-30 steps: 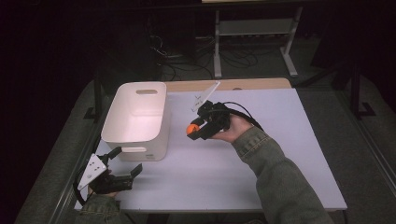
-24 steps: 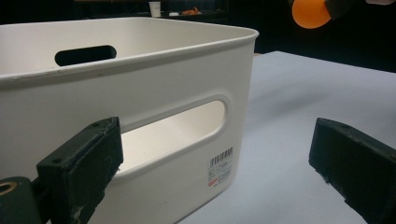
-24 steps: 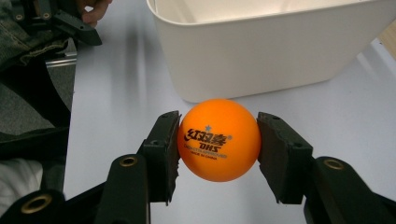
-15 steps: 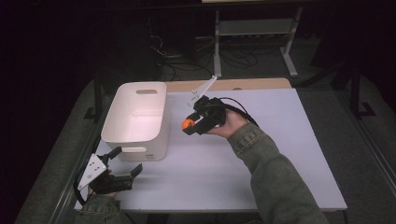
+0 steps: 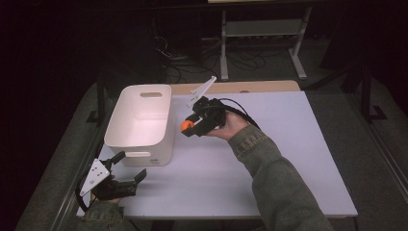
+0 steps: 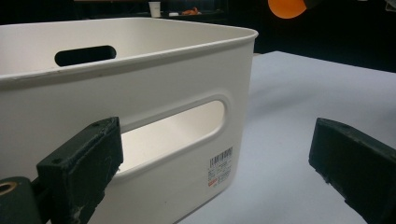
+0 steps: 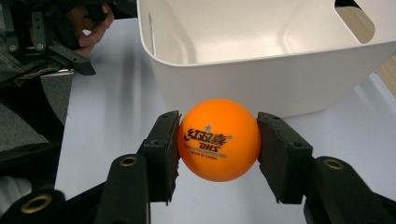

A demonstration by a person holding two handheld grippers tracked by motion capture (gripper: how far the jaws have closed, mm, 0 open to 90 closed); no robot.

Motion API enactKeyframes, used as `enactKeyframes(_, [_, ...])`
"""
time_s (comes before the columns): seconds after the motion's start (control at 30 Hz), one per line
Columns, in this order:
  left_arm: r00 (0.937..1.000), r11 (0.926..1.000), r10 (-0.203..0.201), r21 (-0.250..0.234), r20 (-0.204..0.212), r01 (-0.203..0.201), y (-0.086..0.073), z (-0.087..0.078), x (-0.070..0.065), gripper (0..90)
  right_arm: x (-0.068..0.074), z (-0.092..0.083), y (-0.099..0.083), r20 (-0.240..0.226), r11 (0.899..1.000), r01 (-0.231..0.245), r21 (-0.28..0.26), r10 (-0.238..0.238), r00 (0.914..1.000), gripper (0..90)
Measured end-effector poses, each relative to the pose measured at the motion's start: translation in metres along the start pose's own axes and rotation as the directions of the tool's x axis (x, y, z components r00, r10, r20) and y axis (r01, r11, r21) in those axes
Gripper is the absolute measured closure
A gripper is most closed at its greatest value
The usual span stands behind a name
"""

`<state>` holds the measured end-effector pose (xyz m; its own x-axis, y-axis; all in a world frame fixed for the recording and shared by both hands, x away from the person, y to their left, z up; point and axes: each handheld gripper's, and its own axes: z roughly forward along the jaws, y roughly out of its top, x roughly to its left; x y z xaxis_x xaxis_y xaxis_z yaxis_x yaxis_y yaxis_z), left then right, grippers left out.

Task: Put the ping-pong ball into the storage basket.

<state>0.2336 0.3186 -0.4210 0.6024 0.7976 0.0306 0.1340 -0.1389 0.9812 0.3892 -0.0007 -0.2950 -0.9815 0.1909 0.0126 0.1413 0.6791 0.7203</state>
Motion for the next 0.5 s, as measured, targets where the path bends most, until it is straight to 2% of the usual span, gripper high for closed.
enactKeyframes(0.5, [1.0000, 1.0000, 0.003, 0.000, 0.003, -0.003, 0.000, 0.000, 0.000, 2.4, -0.001, 0.006, 0.014, -0.018, 1.000, 0.024, 0.008, -0.024, 0.9995, 49.5])
